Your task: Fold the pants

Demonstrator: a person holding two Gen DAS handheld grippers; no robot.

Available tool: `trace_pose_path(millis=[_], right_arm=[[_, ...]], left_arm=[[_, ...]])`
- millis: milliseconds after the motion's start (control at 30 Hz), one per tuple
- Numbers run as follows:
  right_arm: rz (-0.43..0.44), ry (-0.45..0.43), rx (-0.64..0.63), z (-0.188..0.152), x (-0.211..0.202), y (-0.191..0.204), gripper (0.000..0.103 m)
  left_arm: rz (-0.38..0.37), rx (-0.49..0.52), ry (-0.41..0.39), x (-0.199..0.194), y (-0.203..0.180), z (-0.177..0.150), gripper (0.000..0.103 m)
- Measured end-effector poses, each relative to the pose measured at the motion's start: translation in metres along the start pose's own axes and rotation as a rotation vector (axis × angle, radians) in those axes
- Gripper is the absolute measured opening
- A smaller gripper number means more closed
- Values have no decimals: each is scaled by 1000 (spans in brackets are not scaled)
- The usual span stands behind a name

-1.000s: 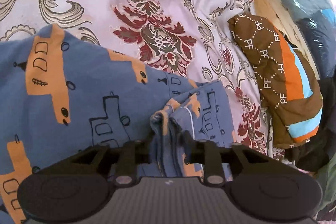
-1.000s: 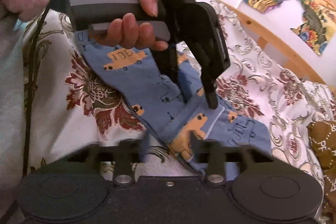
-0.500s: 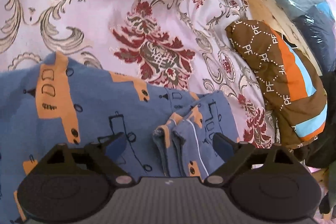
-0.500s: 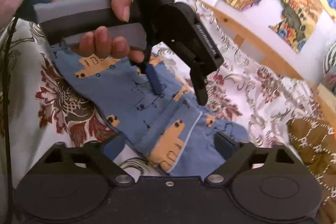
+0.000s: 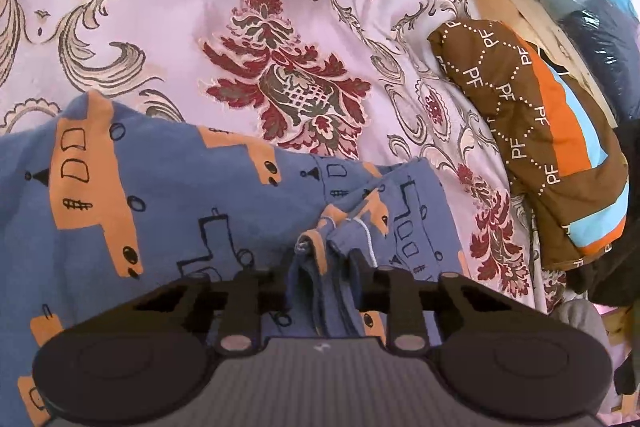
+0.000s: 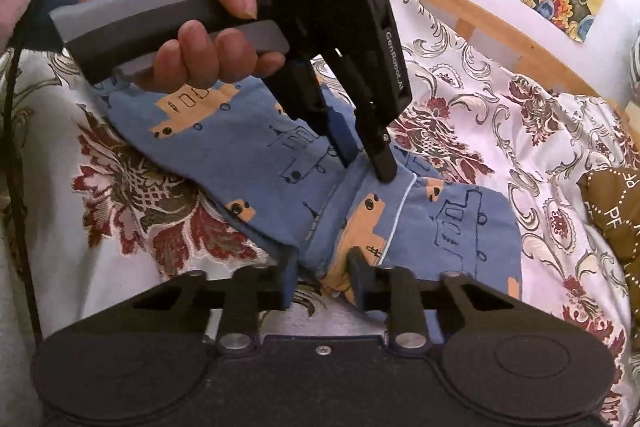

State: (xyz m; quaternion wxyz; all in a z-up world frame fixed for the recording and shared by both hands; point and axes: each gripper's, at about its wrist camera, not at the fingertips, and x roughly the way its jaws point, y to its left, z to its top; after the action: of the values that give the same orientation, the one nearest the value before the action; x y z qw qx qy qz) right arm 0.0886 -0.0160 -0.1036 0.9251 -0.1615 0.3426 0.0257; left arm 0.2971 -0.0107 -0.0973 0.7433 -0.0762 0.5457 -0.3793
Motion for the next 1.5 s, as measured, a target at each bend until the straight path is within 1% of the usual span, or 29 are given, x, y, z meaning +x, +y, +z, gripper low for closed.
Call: trace_pose_path(millis=[67,200,300,333,367,400,433,467,500,600,700,800,833,867,967,1133,1267,1400,1500], right_arm=[[5,-5,12,1,-1,-1,20],[27,-7,63,2,-2,-5,18],[33,-4,65,1,-3,-6,18],[39,0,62,0,-3,-6,22],[46,-1,67,0,-5,-6,30],[61,-6,82,-1,-7,-8,36],[80,-9,104,-2,-10,-10,46],[89,-13,120,-3,-13,-12,48],[84,-17,119,-2,-15,-12,48],[49,-28,120,5,-12,-10,46],[22,-10,140,10,-4,-12,39],[24,20,142,10,5,-11,34],[24,27,142,9,6,-10,30],[26,28,139,9,6,-9,26],[27,24,136,8,6,-9,21],[44,31,180,7,5,-16,17],[70,32,249,8,1,-26,13],[90,37,294,11,-2,-32,12],[115,40,324,15,-3,-34,12]], left_arm=[[-13,-13,5,0,1,0,23],[-34,-62,15,-1,6,1,21],[-35,-61,16,-2,6,1,21],[-33,-58,18,-2,5,1,21],[-31,-55,19,-1,4,1,21],[-26,-52,21,-1,4,1,21],[-24,-52,22,-1,4,0,21],[-24,-55,22,-1,5,0,21],[-25,-58,23,-1,6,0,21],[-23,-57,26,0,6,1,21],[-19,-55,28,1,6,0,21],[-20,-56,29,1,6,0,21],[-20,-56,29,1,6,0,21],[-20,-56,30,1,6,0,21],[-21,-53,33,1,6,0,21],[-29,-58,37,0,6,1,18],[-42,-65,34,-3,5,1,17],[-66,-82,30,-6,4,1,16],[-63,-89,31,-10,4,2,15]])
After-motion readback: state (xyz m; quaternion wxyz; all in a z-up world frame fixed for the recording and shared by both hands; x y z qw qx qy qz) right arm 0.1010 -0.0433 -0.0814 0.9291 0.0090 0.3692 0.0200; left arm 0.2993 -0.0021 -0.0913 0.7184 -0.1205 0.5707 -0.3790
